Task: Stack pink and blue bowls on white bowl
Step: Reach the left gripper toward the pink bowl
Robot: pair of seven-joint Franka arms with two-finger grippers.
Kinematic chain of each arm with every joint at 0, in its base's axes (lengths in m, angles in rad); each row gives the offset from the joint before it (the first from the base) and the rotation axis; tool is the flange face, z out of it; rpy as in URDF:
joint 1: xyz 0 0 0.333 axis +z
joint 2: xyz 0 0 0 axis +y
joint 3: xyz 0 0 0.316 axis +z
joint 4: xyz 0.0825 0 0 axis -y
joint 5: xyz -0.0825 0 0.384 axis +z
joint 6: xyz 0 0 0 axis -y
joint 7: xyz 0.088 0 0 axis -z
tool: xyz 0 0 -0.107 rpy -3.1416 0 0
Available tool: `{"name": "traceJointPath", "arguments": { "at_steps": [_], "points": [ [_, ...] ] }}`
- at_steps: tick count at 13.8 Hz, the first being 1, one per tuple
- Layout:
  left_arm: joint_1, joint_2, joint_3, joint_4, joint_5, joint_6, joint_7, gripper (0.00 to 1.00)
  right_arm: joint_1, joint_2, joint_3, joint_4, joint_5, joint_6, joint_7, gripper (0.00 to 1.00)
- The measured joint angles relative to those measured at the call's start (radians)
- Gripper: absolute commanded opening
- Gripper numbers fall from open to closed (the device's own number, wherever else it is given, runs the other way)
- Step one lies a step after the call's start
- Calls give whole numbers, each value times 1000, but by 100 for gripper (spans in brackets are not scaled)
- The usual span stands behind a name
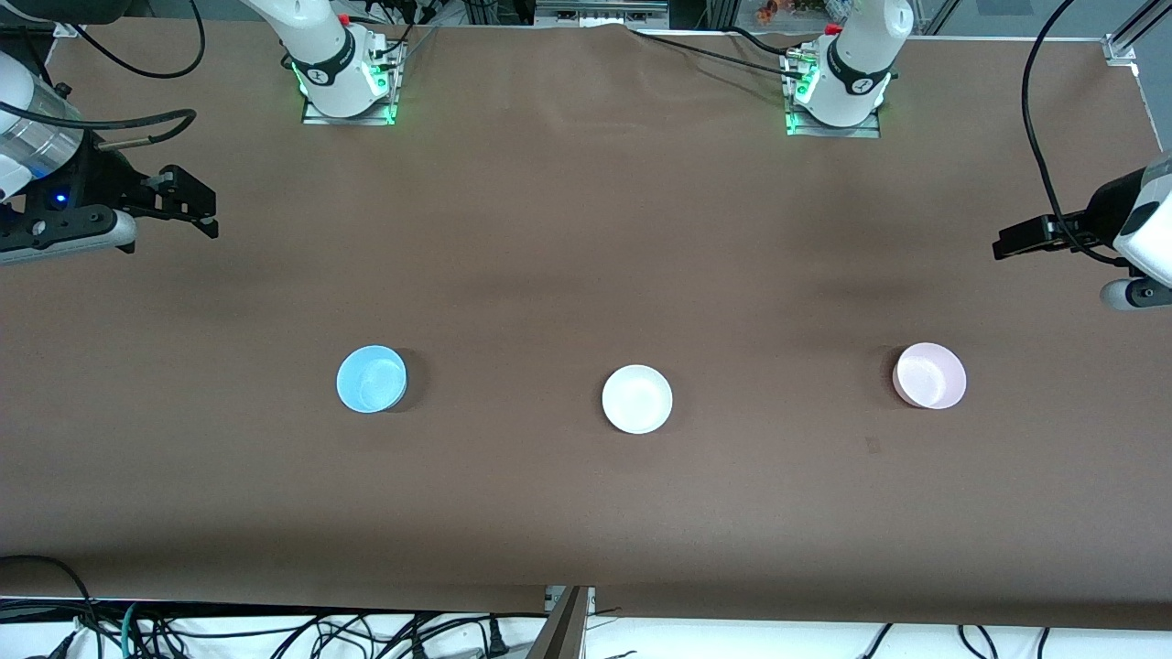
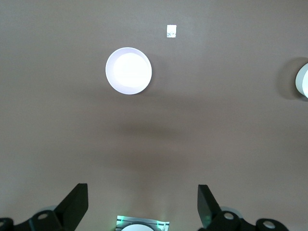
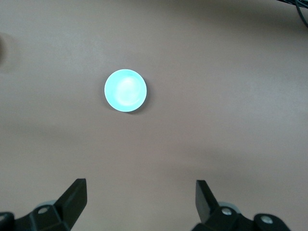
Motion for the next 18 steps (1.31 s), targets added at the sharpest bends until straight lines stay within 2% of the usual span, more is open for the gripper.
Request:
{"name": "traceJointPath", "arguments": {
  "at_steps": [9,11,13,15,18],
  "points": [
    [7,17,11,-1,0,25,1,100,0,0,0,0,0,-3,0,100],
    [10,40,45,-10,0,58,36,100,-1,0,0,0,0,-3,0,100],
    [25,82,107,-45,-29,127,148,100,-1,0,0,0,0,-3,0,100],
    [42,137,181,-109,-114,235,246,100,-1,0,0,0,0,-3,0,100],
    [88,231,209,-202,-191,423,395,100,-1,0,0,-1,0,-4,0,100]
  ]
}}
